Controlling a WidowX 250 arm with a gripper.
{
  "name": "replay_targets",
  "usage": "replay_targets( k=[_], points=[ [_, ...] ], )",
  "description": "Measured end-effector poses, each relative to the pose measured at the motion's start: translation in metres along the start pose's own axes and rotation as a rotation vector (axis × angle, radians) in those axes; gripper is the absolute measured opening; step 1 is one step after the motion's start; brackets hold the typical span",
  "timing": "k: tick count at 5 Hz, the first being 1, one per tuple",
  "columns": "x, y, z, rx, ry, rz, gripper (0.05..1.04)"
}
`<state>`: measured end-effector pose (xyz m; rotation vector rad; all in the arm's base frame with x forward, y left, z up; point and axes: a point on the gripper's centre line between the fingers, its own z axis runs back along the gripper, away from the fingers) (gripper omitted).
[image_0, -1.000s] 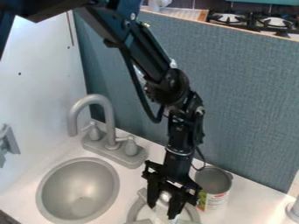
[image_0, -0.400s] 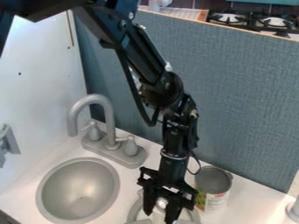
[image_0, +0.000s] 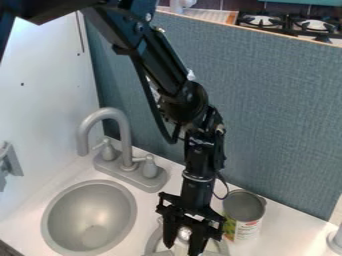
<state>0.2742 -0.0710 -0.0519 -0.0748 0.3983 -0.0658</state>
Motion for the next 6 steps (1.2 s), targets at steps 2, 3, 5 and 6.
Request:
replay_targets(
  k=[2,3,5,6],
  points=[
    [0.009,-0.009,0.011,-0.035,-0.019,-0.051,1.007],
    [0.007,-0.01,0.011,-0.039,-0.01,-0.056,1.002],
    [-0.036,-0.016,0.023,0.073,-0.016,-0.052,1.001],
    [-0.056,-0.029,0.031,0.179,-0.019,-0.083,1.001]
  ],
)
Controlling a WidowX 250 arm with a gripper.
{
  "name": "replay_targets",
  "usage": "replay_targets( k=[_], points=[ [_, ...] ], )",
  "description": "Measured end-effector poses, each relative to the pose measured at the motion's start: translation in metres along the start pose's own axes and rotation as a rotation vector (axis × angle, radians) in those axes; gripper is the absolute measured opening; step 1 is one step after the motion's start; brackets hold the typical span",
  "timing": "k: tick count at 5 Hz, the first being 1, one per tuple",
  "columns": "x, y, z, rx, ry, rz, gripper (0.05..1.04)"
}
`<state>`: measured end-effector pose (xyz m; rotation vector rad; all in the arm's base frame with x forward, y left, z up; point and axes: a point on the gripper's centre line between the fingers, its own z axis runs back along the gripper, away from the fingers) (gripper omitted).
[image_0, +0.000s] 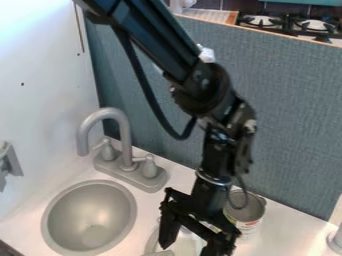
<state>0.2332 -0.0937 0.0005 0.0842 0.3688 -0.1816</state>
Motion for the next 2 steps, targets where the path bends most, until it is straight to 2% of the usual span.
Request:
replay_targets(
  k=[1,2],
  points=[
    [-0.024,-0.034,0.008,0.095,-0.06,-0.101,1.001],
    [-0.051,-0.053,0.006,0.117,-0.12,-0.195,1.001]
  ],
)
